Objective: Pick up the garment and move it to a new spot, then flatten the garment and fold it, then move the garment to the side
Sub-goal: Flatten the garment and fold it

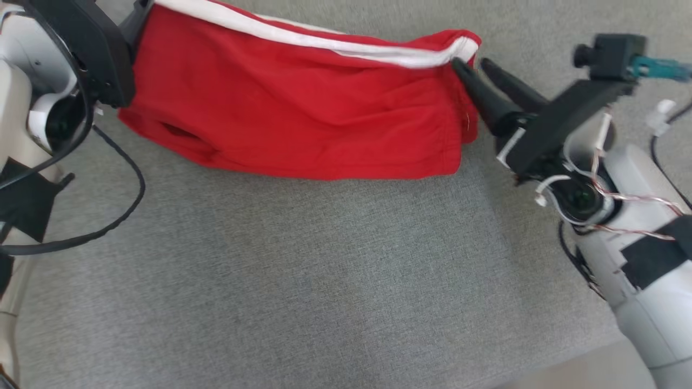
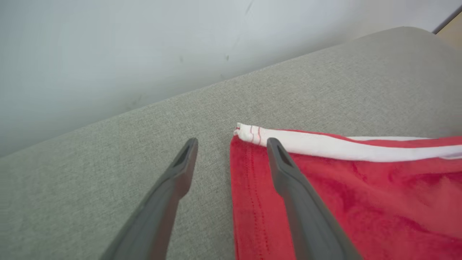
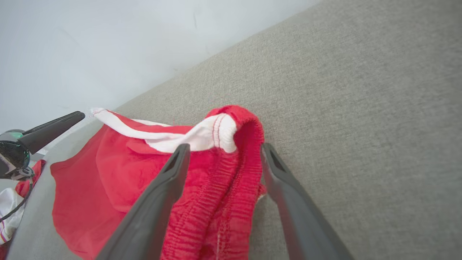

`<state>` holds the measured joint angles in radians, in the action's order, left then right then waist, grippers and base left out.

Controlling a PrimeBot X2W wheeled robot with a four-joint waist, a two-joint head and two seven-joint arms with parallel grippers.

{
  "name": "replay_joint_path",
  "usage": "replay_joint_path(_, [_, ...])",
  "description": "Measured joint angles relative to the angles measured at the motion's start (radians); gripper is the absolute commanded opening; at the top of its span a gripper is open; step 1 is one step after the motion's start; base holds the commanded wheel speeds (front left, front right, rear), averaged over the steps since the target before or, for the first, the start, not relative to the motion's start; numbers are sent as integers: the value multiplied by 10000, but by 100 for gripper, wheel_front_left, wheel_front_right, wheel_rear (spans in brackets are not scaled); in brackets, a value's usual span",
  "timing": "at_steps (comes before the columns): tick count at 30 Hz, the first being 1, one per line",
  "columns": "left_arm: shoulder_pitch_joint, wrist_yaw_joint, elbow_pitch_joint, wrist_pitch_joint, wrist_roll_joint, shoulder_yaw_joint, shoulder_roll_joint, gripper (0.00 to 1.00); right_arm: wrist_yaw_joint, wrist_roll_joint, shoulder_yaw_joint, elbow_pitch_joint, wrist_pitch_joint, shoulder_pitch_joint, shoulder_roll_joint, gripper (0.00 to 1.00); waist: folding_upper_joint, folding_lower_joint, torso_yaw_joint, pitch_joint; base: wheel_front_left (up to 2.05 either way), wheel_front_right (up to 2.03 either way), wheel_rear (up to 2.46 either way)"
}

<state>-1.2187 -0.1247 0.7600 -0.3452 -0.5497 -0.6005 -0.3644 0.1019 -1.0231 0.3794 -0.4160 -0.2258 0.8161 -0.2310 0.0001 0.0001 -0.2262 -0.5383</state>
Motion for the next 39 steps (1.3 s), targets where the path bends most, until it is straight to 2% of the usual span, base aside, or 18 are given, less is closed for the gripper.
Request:
replay_joint_path(3, [140,0,-12,522,-313,-96,44,100,42,199,-50,121,253,-321,-372,100,-2,-2,91,255,0,0,0])
replay_joint_path(6, [1011,0,-240,1135,-535,-201,82,100,54,499,-52,472,608,-1074,-817,100,-2,-2,243,652,0,0,0])
replay_joint_path(10, [2425,0,-779,1791,-926,-192,144,100,82,587,36,1045,865,-2045,-980,100,-3,-3,484,1149,0,0,0])
replay_joint_path(16, [3487,0,-1285,2376,-1041,-148,155,100,81,671,102,1593,1124,-3025,-1129,100,-3,-3,845,1587,0,0,0])
replay_joint_path(22, [4359,2,-1528,2675,-1227,-132,207,100,-146,1043,211,1939,1206,-3574,-1321,100,-2,-3,1165,1817,0,0,0])
replay_joint_path(39, [4375,2,-851,2723,-1473,-224,587,100,-817,2071,715,1948,1200,-3317,-1411,100,-3,-1,1204,1348,0,0,0])
